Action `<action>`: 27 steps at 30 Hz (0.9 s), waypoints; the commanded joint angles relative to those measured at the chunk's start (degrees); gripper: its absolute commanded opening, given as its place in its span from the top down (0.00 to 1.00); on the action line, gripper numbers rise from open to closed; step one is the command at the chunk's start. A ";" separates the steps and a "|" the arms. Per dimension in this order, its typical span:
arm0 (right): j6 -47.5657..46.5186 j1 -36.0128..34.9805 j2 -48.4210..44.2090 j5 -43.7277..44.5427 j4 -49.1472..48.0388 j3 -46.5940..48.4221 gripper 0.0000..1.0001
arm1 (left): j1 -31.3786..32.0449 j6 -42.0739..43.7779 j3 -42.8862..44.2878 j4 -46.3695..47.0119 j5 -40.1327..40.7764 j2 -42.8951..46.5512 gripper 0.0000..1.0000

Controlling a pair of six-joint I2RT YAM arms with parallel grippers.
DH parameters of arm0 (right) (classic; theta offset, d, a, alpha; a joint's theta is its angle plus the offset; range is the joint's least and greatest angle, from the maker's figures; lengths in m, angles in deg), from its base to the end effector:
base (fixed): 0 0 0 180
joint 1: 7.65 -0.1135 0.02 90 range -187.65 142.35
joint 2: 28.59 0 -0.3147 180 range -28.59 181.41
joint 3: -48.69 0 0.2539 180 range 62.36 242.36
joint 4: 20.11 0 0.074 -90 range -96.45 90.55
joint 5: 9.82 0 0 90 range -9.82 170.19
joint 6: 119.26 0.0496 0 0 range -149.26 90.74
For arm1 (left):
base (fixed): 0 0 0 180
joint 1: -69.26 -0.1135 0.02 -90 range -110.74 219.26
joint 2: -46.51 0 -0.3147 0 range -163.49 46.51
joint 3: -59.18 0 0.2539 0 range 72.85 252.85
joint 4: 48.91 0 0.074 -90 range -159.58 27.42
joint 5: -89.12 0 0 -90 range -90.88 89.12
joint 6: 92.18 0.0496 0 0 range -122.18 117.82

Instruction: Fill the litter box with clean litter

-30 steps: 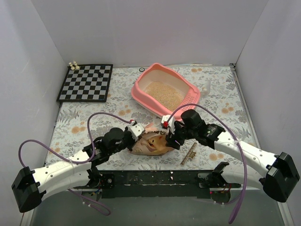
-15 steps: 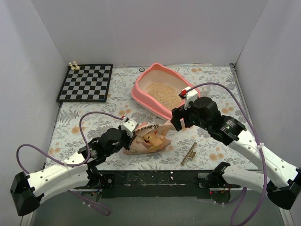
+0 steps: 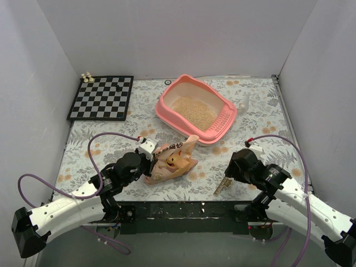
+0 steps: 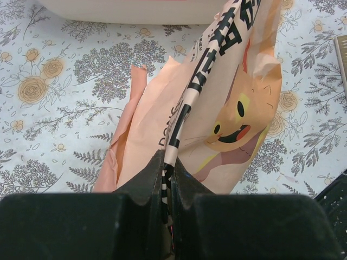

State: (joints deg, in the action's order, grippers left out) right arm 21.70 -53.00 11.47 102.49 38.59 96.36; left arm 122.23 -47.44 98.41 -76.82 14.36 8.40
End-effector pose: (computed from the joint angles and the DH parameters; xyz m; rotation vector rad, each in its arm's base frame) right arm 0.0880 0.0623 0.2564 0.2834 2.3808 0.3147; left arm 0.0917 -0.0999 0.2578 -0.0315 2.1176 -0.7971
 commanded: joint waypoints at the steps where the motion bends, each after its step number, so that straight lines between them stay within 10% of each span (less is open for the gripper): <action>1: 13.27 0.08 -3.75 -2.09 2.33 -5.95 0.36 | -0.59 -0.54 1.68 5.01 2.33 2.69 0.98; 20: 18.12 0.17 -2.44 -5.17 -6.01 -13.78 0.53 | -0.68 0.69 1.16 5.10 1.72 3.39 0.97; 27: 17.95 0.17 -2.79 -3.59 -6.10 -13.70 0.99 | -0.68 1.13 1.07 5.27 1.19 3.22 0.96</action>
State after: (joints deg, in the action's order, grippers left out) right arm 39.18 -52.95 8.69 97.07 33.02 82.57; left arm 122.23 -47.24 98.39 -77.45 13.25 9.28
